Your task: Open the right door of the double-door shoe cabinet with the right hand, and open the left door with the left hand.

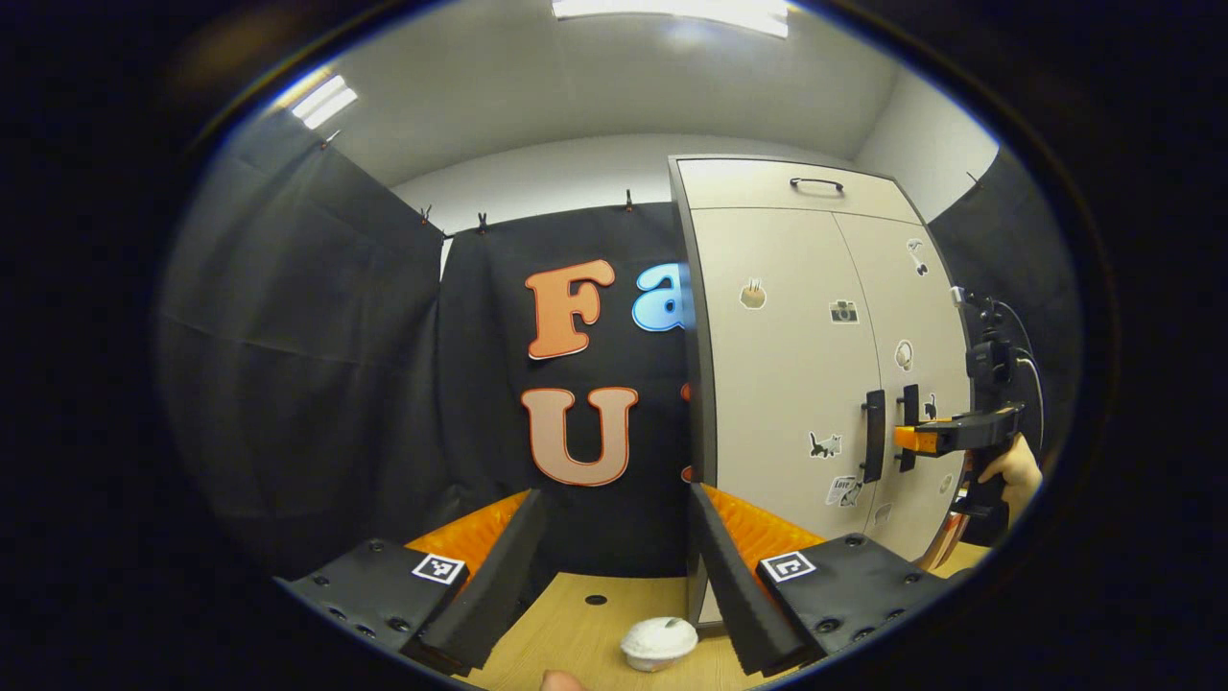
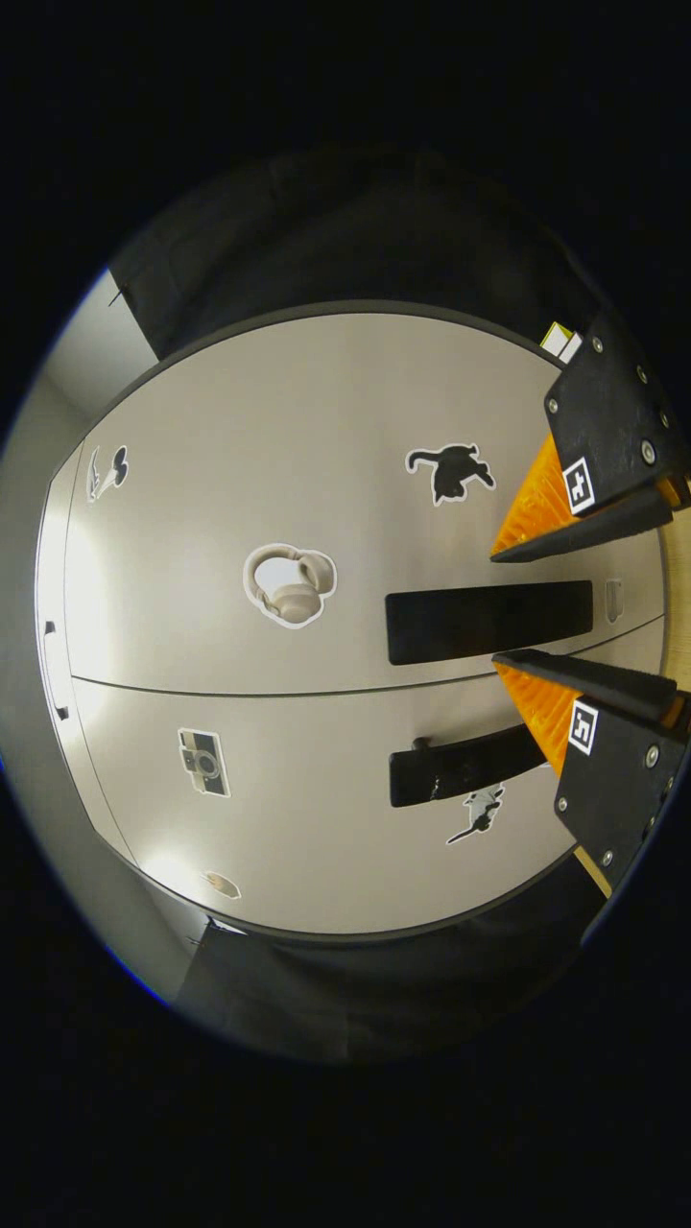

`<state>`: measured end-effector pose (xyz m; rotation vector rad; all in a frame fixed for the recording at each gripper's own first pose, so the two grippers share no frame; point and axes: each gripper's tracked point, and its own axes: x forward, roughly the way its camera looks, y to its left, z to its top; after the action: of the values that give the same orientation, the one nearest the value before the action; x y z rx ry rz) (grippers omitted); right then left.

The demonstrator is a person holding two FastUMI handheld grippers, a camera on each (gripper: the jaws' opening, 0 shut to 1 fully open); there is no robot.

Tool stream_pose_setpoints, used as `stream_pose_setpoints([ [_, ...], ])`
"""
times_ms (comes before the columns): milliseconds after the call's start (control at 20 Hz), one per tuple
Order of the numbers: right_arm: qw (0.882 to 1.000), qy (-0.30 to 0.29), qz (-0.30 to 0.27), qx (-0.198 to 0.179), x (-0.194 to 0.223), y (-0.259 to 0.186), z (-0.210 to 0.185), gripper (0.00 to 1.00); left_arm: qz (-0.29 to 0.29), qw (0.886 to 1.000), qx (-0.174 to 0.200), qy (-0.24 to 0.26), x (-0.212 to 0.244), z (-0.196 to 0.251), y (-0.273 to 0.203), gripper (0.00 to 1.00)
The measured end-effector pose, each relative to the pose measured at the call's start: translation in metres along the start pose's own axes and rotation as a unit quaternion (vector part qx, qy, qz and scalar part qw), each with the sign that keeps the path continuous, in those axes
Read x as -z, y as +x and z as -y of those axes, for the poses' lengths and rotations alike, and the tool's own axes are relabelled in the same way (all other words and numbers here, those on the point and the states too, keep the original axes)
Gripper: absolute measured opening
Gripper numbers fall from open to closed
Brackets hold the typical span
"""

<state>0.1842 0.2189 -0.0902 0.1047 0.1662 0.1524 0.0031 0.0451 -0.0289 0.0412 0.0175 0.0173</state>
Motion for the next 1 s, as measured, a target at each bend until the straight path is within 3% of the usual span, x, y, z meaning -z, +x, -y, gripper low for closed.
stream_pose_setpoints([
  [150,1.000,0.021,-0.014,-0.005,0.007,0.004,-0.005,0.45,0.002,1.000,-0.003,-0.001,0.000,-0.002,-0.004,0.96],
  [200,1.000,0.021,-0.011,-0.004,0.004,0.005,-0.005,0.36,0.003,1.000,-0.002,-0.002,-0.001,-0.002,-0.005,0.96],
  [450,1.000,0.004,-0.006,0.002,0.006,0.004,-0.005,0.31,-0.005,1.000,-0.002,-0.014,0.004,-0.002,-0.012,0.95],
  [600,1.000,-0.003,-0.001,0.001,0.005,-0.001,-0.004,0.20,-0.015,1.000,-0.005,-0.019,0.007,-0.003,-0.019,0.96],
  [1000,0.999,-0.016,-0.002,-0.051,0.001,-0.024,-0.002,0.06,-0.022,0.999,-0.026,-0.034,0.013,-0.012,-0.030,0.96],
])
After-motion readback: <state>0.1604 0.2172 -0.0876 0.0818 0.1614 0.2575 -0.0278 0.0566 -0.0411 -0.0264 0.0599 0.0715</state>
